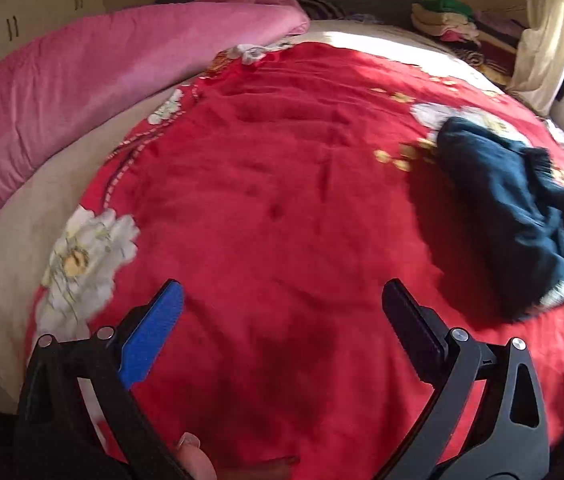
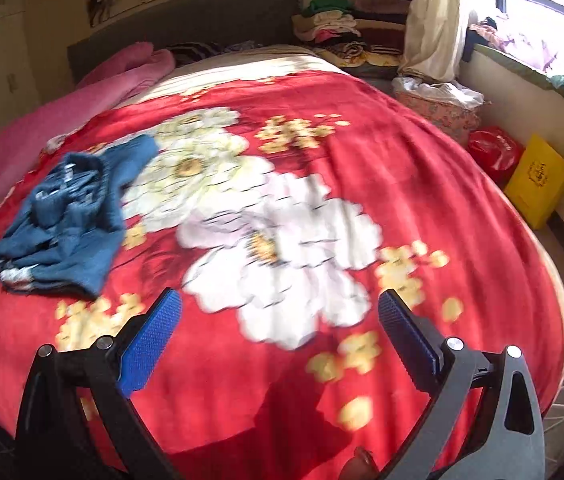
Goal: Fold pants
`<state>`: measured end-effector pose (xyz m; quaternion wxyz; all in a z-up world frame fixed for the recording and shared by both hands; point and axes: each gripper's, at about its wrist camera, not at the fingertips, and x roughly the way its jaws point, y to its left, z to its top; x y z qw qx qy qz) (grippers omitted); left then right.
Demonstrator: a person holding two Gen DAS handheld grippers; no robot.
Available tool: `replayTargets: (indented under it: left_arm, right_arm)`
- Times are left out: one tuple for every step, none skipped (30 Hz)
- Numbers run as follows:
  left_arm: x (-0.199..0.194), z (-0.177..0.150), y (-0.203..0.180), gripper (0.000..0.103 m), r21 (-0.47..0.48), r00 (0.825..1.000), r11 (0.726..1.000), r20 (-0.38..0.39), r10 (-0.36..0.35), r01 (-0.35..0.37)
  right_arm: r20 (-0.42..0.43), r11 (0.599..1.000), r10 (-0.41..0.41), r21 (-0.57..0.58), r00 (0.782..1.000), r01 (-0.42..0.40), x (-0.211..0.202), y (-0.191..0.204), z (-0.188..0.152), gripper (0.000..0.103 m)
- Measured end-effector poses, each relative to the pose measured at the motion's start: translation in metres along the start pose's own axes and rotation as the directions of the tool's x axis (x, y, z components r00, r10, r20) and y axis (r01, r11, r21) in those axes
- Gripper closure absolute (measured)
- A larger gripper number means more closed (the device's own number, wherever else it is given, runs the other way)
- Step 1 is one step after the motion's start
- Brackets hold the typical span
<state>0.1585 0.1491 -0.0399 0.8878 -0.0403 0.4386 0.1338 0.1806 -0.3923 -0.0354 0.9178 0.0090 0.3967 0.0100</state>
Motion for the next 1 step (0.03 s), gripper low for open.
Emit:
replayTargets:
  left_arm:
    - [0.0178,0.0111,0.0106,0.01,-0.006,0.999,1.0,-0.038,0.024,-0.024]
  right_arm:
    - [0.0,1.0,0.0,0.0,1.0,0.0,0.0,0.0,0.0,0.005]
